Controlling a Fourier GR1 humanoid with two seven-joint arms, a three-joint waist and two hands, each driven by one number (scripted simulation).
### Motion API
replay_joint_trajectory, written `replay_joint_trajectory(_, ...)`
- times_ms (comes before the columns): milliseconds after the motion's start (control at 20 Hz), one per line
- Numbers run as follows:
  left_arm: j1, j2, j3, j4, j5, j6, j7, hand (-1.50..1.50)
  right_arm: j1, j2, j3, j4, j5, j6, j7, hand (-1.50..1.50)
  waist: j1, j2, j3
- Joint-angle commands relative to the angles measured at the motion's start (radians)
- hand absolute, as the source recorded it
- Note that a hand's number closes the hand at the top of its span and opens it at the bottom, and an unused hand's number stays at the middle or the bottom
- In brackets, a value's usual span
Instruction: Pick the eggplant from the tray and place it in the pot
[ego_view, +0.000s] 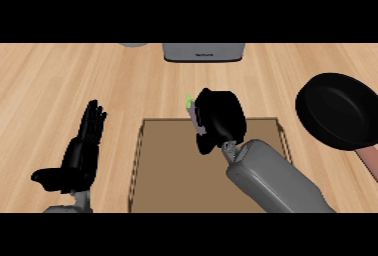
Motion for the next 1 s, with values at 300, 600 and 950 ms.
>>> replay_joint_trajectory(300,0.069,0.005,0.004,-0.044,0.013,-0.025,-0.02,0.0,0.016,-0.027,0.031,-0.39,0.29,0.078,0.292,1.5,0.001,-0.003,-0.001)
replay_joint_trajectory(600,0.025,-0.014,0.007,0.0,-0.004,-0.014,-0.026,0.0,0.01,-0.068,-0.115,-0.472,0.329,0.185,0.332,1.5,0.003,0.001,-0.001)
replay_joint_trajectory(950,0.024,-0.006,-0.002,-0.038,-0.013,-0.03,0.023,0.0,0.061,-0.187,-0.337,-0.463,0.261,0.209,0.188,1.5,0.009,0.003,0.0)
